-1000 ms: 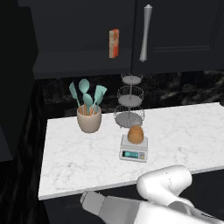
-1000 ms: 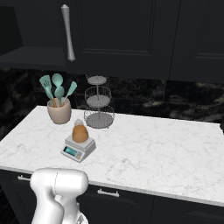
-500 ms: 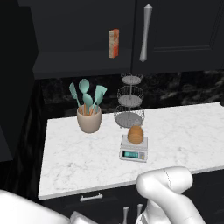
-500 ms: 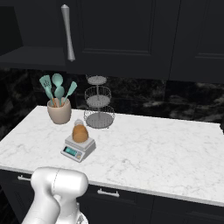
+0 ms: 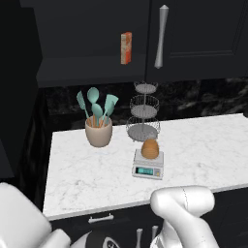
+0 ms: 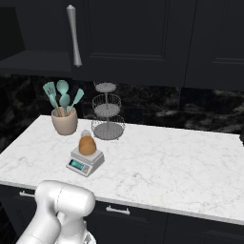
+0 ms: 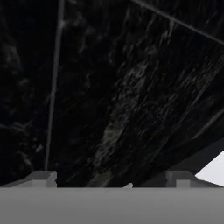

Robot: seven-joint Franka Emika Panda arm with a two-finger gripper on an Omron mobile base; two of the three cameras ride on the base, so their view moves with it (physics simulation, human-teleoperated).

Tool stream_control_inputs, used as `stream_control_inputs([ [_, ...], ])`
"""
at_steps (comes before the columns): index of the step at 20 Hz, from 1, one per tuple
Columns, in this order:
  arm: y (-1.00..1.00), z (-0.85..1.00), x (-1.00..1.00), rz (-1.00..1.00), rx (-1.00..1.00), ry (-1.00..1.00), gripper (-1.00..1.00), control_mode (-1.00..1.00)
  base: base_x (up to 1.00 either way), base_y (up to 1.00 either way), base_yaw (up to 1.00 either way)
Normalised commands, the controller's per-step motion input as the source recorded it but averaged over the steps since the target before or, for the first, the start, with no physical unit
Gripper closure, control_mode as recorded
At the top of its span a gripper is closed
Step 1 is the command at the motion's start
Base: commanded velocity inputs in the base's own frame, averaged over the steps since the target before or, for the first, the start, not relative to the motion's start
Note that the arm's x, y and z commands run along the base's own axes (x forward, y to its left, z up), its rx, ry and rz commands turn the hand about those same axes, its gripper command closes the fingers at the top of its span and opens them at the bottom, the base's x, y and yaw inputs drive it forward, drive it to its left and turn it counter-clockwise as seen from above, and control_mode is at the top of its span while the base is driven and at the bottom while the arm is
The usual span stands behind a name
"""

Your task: Pick the honey bottle and place it on the digital scale for weighing, and close the cabinet.

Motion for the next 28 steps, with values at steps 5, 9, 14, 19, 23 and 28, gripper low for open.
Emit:
stream_control_inputs([
  [5, 0.30, -0.19, 0.70, -0.02, 0.03, 0.20, -1.00, -1.00, 0.00, 0.00, 0.00],
  [9, 0.25, 0.03, 0.34, -0.07, 0.00, 0.25, -1.00, -1.00, 0.00, 0.00, 0.00],
  [14, 0.11, 0.02, 0.35, -0.15, -0.06, 0.30, -1.00, -1.00, 0.00, 0.00, 0.00],
  [19, 0.30, -0.17, 0.72, -0.16, -0.25, 0.10, -1.00, -1.00, 0.00, 0.00, 0.00],
  [23, 0.21, -0.06, 0.86, -0.14, -0.30, 0.08, -1.00, -1.00, 0.00, 0.00, 0.00],
  [28, -0.07, -0.08, 0.88, -0.13, -0.22, 0.17, -1.00, -1.00, 0.00, 0.00, 0.00],
])
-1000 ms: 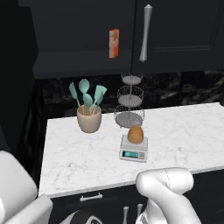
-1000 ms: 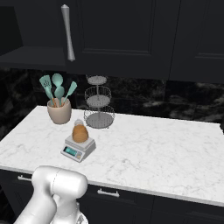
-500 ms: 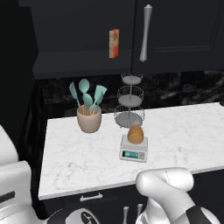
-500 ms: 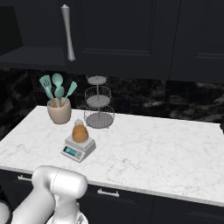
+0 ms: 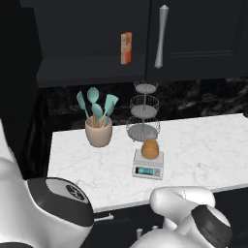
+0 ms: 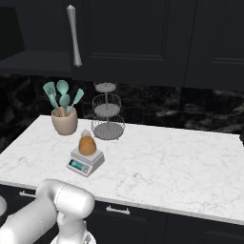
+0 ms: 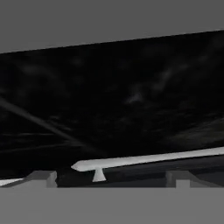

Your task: Pick the honey bottle and place it on the digital scale for weighing, and close the cabinet.

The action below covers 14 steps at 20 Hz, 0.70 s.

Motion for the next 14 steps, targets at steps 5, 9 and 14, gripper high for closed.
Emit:
stream_control_inputs([
  [5, -0.34, -0.25, 0.96, -0.14, -0.13, 0.22, -1.00, -1.00, 0.00, 0.00, 0.00],
  [9, -0.60, -0.36, 0.96, -0.12, -0.10, 0.20, -1.00, -1.00, 0.00, 0.00, 0.00],
  [14, -1.00, -0.27, 0.80, -0.10, 0.00, 0.07, -1.00, -1.00, 0.00, 0.00, 0.00],
])
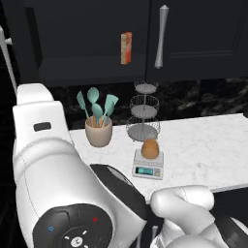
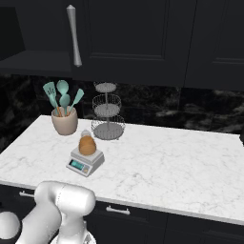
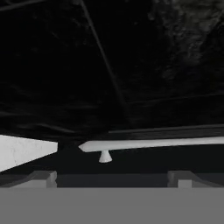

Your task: Pick the honey bottle and place it on the digital scale for weighing, and close the cabinet.

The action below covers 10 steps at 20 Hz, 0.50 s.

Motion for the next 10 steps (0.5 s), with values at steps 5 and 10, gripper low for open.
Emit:
stream_control_inputs([
  [5, -1.00, -0.26, 0.97, -0.04, 0.00, 0.00, -1.00, -1.00, 0.00, 0.00, 0.00],
  [10, -0.84, -0.36, 1.00, -0.03, 0.00, 0.02, -1.00, -1.00, 0.00, 0.00, 0.00],
])
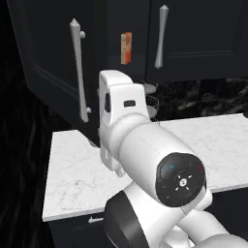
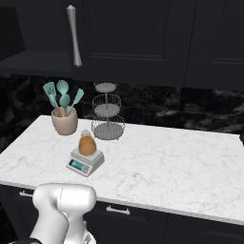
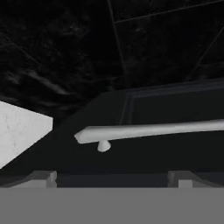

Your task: Pick the honey bottle and place it on the digital scale for weighing, and close the cabinet.

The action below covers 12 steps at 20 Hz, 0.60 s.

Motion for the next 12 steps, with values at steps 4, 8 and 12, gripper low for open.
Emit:
stream_control_inputs([
  [4, -0.41, -0.33, 1.00, 0.00, 0.00, 0.00, -1.00, -1.00, 0.00, 0.00, 0.00],
  [8, -0.03, -0.29, 1.00, 0.00, 0.00, -0.07, -1.00, -1.00, 0.00, 0.00, 0.00],
  [12, 0.04, -0.23, 1.00, 0.00, 0.02, -0.11, -1.00, -1.00, 0.00, 0.00, 0.00],
])
